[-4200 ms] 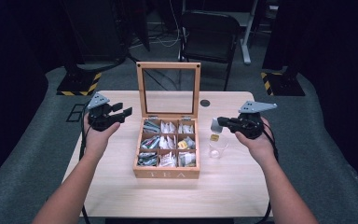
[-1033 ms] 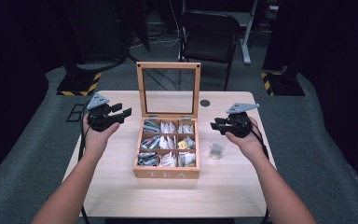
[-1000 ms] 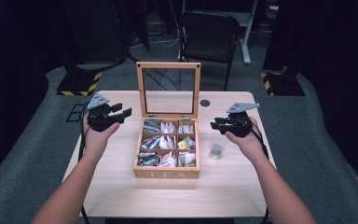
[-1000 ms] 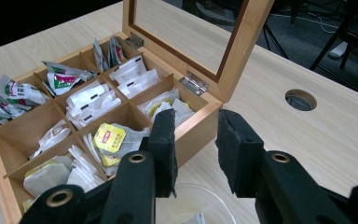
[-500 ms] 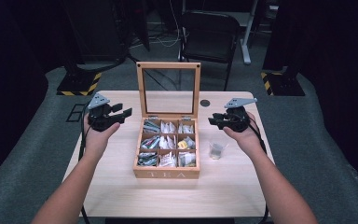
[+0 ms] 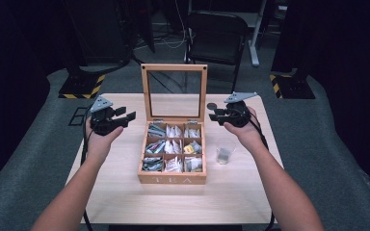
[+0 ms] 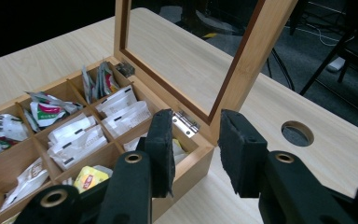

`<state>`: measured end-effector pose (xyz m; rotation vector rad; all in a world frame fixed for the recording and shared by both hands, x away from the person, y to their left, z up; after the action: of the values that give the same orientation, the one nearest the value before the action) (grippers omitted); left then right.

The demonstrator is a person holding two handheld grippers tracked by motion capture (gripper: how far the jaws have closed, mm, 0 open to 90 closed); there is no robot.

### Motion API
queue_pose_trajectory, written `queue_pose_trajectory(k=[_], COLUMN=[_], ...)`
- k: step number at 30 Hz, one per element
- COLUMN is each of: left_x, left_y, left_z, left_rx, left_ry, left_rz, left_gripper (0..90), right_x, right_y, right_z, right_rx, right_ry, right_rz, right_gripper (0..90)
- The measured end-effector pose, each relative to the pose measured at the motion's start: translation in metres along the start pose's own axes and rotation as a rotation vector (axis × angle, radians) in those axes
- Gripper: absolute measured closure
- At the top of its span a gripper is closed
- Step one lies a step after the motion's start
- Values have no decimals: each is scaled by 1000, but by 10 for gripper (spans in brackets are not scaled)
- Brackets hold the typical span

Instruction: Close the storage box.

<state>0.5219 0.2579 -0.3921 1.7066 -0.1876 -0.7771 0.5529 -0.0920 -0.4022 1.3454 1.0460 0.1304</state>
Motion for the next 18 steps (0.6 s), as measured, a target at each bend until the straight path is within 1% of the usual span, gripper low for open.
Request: queue_pose_trajectory(k=[3, 4, 8, 10, 13, 16, 18], left_x=[0, 1, 2, 2, 1, -1, -2], left_y=[0, 0, -1, -1, -1, -1, 0], left_z=[0, 0, -1, -1, -1, -1, -1], left_rx=[-2, -7, -6, -7, -7, -3, -8], left_ry=[1, 3, 0, -2, 1, 4, 8], left_rz=[3, 4, 2, 1, 0, -1, 3], left_gripper=[488, 488, 488, 488, 488, 487, 487], right_x=[6, 8, 15, 19, 25, 31, 34], right_y=[3, 4, 3, 1, 0, -2, -4], right_z=[4, 6, 14, 18, 23, 26, 28], right_rx=[1, 11, 30, 39, 55, 61, 51], right_ry=[-5, -4, -7, -17, -4, 22, 10], right_rz=[-6, -6, -4, -12, -11, -14, -21], right_gripper=[634, 631, 622, 611, 580, 557, 549])
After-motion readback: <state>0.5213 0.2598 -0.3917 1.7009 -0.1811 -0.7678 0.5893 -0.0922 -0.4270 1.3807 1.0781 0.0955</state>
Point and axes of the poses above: each handheld gripper's, and its own axes: x roughly forward along the jaws, y roughly out of its top, z roughly to its right, the point moved 7 cm from there along x, roughly forward along the jaws, and after that the axes turned 9 degrees about x, right-handed, at the moved point
